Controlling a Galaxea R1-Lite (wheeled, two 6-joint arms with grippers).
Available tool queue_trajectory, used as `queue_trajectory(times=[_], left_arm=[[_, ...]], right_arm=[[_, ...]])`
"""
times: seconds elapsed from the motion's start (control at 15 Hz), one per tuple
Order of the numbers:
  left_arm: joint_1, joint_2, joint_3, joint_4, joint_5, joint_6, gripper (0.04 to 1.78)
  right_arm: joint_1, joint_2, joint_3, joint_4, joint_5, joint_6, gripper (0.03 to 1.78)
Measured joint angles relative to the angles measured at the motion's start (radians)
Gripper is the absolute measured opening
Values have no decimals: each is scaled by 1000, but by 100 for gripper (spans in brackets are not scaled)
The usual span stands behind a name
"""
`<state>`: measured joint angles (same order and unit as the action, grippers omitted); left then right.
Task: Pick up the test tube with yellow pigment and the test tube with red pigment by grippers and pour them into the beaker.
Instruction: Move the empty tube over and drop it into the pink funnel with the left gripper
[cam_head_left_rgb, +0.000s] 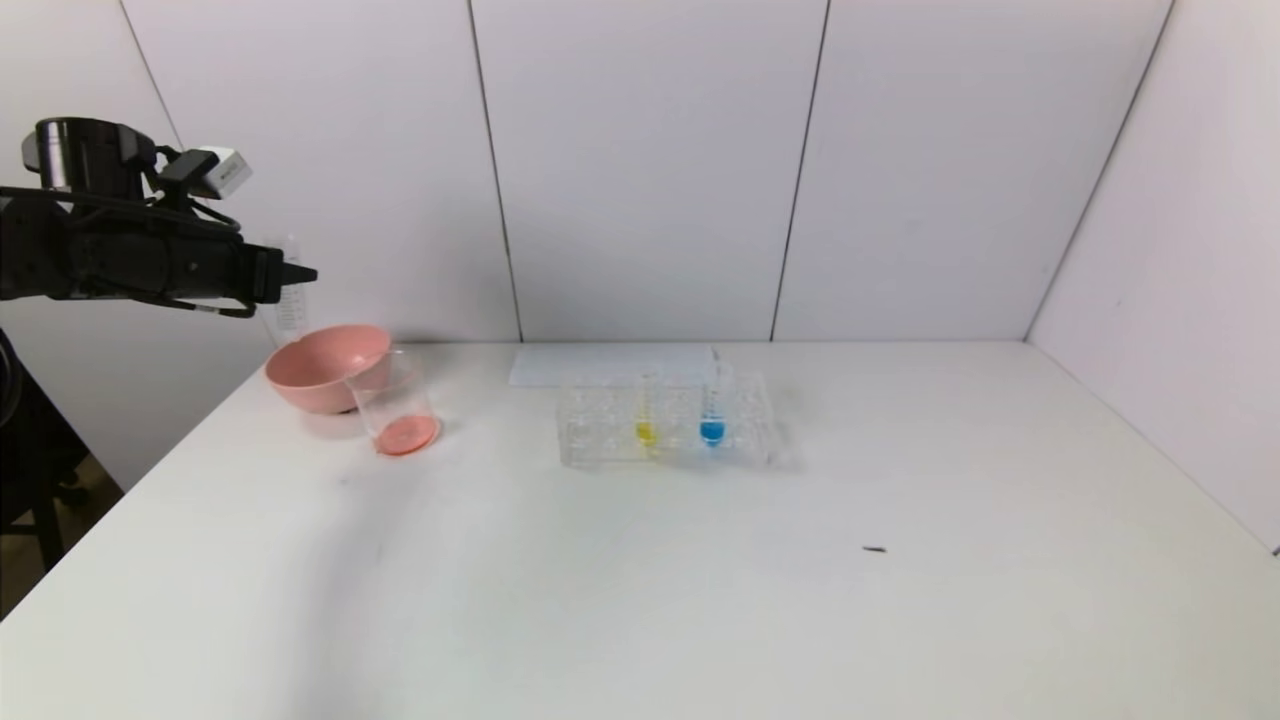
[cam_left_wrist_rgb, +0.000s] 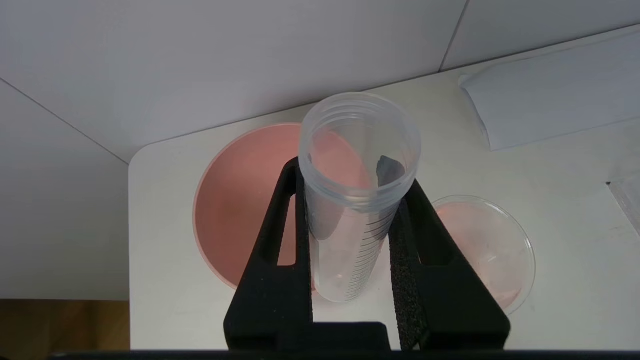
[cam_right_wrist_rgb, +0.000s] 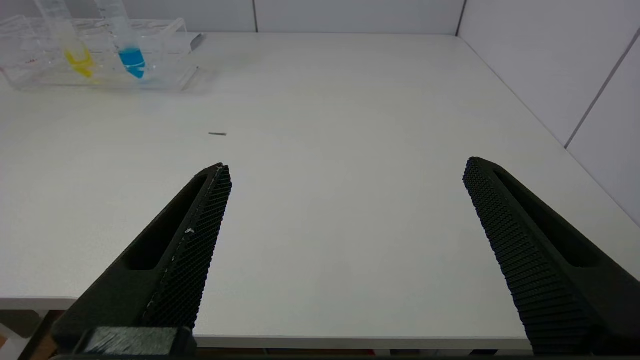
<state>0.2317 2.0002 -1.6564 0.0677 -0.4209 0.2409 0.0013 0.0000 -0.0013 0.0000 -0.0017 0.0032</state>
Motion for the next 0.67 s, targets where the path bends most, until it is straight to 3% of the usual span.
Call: queue_trajectory(times=[0.67], left_arm=[[6,97,14,-196,22,-101,46]], right_arm=[[0,0,0,0,0,0,170]])
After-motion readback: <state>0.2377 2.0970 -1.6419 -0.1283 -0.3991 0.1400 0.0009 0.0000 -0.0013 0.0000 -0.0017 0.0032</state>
